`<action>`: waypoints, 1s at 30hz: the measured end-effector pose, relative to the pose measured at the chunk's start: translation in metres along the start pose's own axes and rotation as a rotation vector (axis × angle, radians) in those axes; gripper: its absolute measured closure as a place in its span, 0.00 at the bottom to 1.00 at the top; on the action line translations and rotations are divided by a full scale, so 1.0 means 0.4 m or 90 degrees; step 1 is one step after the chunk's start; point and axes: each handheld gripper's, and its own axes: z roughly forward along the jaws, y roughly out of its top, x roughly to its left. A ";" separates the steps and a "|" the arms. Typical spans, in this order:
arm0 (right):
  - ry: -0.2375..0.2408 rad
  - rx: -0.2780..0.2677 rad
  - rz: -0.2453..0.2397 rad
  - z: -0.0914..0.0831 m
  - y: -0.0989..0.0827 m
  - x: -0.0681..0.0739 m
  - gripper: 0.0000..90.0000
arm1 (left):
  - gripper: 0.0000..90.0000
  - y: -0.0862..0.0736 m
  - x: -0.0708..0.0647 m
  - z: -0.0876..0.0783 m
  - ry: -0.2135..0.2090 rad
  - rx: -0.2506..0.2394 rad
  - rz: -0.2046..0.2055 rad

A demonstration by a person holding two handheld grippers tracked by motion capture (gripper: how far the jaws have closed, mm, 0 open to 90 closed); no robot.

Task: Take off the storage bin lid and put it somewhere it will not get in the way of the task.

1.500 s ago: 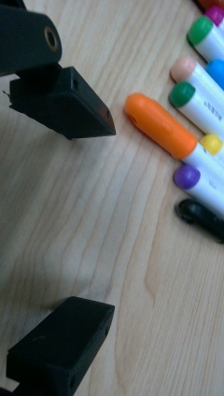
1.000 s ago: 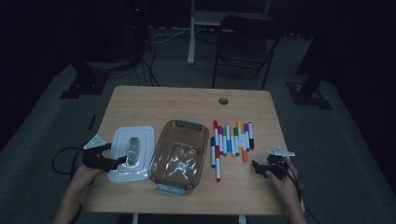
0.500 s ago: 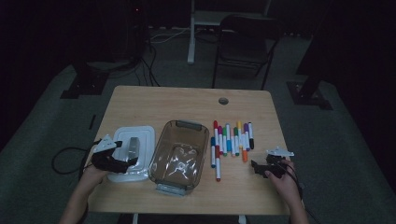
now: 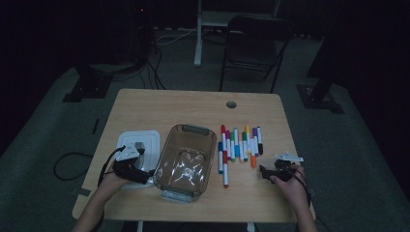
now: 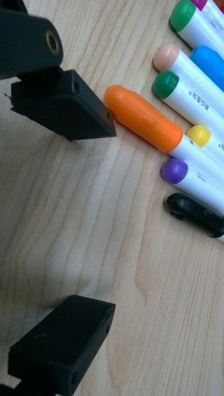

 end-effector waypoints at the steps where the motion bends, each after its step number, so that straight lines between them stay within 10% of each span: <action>1: 0.001 0.000 -0.001 0.000 0.000 -0.001 0.15 | 0.00 0.001 -0.004 0.001 0.000 0.002 0.002; 30: 0.026 0.000 -0.026 0.008 0.008 -0.012 0.14 | 0.00 0.040 -0.191 0.073 -0.034 -0.006 0.008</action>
